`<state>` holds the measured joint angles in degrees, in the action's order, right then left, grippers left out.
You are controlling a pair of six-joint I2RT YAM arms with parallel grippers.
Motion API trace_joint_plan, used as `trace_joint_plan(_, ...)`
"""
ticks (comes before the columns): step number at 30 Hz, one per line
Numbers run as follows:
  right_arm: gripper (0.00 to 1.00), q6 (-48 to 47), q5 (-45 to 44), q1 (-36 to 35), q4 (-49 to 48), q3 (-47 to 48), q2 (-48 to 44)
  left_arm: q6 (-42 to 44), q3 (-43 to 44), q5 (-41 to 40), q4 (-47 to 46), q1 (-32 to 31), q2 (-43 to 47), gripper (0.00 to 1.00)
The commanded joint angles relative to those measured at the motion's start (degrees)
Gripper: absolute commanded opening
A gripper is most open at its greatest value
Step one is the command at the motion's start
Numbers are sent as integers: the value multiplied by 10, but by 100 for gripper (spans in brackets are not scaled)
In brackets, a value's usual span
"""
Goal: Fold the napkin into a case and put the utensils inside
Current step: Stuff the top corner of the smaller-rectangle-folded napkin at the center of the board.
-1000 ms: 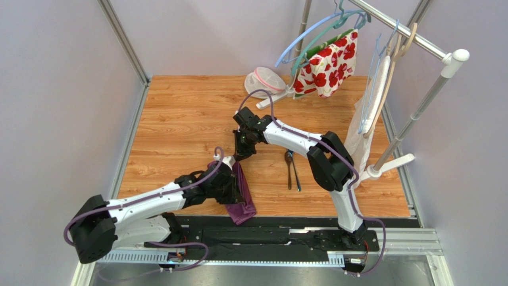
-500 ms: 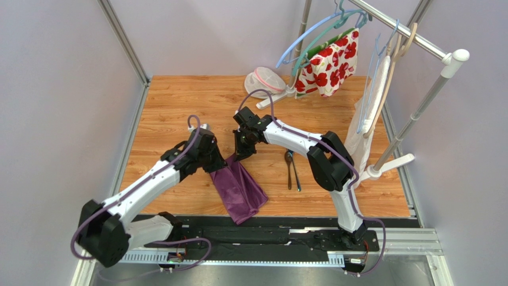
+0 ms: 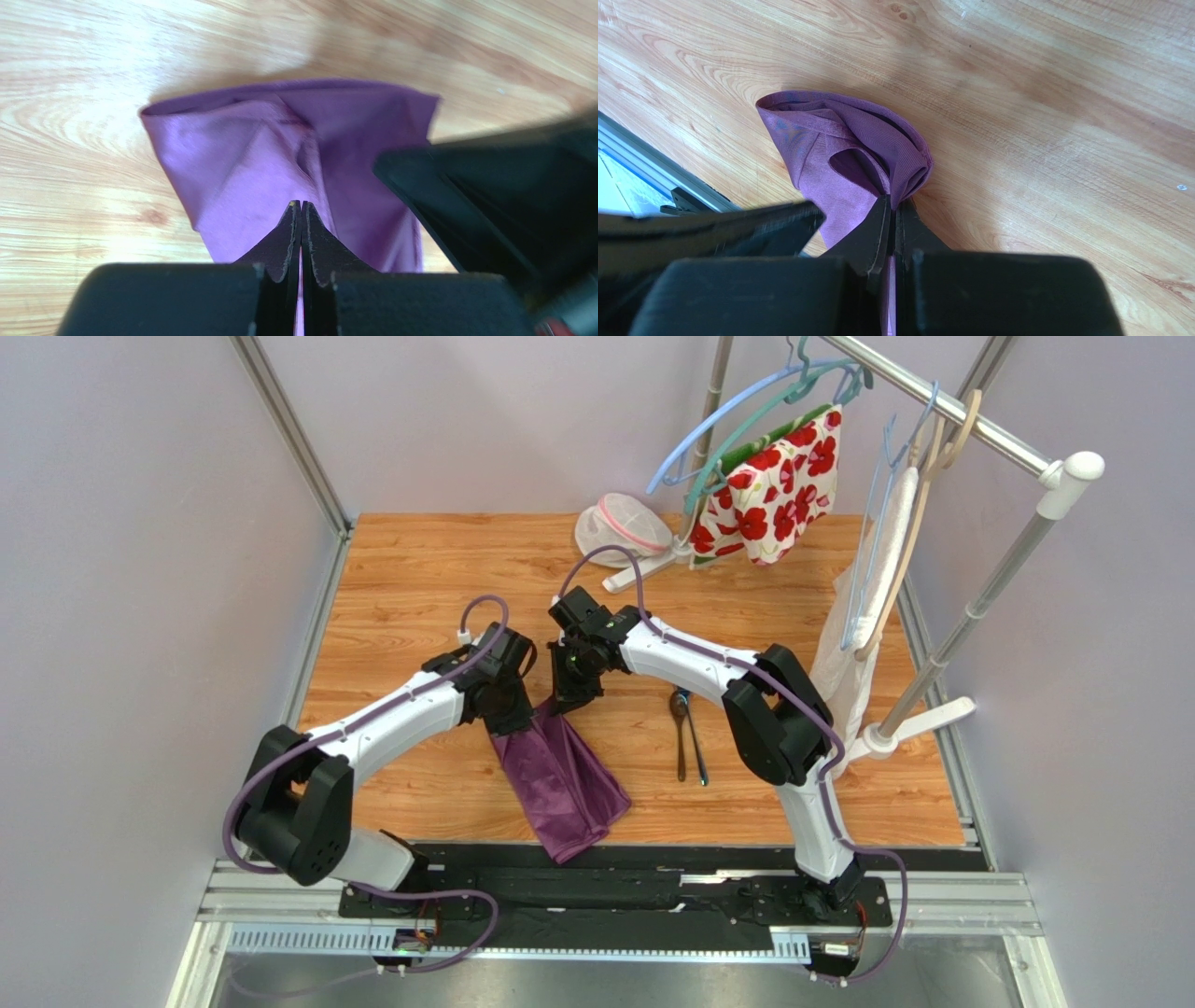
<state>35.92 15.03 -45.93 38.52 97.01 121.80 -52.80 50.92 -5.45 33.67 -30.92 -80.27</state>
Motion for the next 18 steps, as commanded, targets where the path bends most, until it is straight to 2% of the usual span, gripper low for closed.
trace_joint_plan(1,0,-9,11,2,-19,14,-2,-5,30,-19,7,16,-31,0)
trace_joint_plan(13,0,-7,30,1,-26,9,-14,12,81,-8,-37,37,-137,0)
trace_joint_plan(18,0,24,63,-1,-69,-14,-16,11,78,-3,-53,43,-152,0)
